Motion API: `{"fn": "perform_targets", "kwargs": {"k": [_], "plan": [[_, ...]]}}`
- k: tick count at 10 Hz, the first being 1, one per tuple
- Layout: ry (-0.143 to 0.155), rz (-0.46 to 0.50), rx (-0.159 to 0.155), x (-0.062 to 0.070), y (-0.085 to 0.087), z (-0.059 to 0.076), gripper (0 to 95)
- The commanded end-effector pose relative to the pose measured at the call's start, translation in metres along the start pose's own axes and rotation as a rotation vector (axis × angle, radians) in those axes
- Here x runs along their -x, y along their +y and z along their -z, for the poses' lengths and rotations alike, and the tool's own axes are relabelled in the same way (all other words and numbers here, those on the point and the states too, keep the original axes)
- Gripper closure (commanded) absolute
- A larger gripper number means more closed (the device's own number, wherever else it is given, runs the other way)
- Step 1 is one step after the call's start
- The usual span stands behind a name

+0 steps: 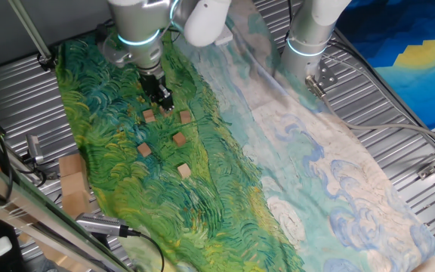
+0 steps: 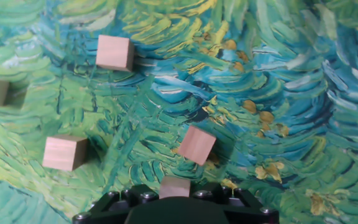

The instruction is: Stack the blocks into a pyramid shape

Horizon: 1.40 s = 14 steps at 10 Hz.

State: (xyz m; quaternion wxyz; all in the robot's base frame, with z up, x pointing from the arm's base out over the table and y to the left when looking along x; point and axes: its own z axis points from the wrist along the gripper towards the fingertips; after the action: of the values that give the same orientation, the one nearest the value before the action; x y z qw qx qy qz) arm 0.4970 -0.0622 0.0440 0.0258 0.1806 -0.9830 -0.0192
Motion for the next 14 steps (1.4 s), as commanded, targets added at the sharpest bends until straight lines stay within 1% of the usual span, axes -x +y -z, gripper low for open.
{"fn": "perform_targets", "kwargs": {"k": [1,3,4,5,6,7,8,10,11,13,14], "plan": [[0.006,-0.008,-0.001,-0.002,0.000,0.001,38.0],[-0.007,-0.060,0.002,-0.003,-0.002,-0.002,38.0],[-0.030,-0.119,0.005,-0.006,-0.006,-0.003,38.0],[-0.039,-0.138,0.013,-0.006,-0.006,-0.003,38.0],[-0.054,-0.186,0.042,-0.009,-0.009,-0.002,38.0],[-0.055,-0.205,0.043,-0.012,-0.012,0.000,57.0],[-0.056,-0.229,0.049,-0.016,-0.015,0.001,57.0],[-0.073,-0.271,0.079,-0.020,-0.017,0.002,57.0],[-0.078,-0.282,0.087,-0.020,-0.018,0.001,38.0],[-0.094,-0.312,0.116,-0.020,-0.017,0.001,38.0],[-0.099,-0.333,0.119,-0.019,-0.017,0.001,38.0]]}}
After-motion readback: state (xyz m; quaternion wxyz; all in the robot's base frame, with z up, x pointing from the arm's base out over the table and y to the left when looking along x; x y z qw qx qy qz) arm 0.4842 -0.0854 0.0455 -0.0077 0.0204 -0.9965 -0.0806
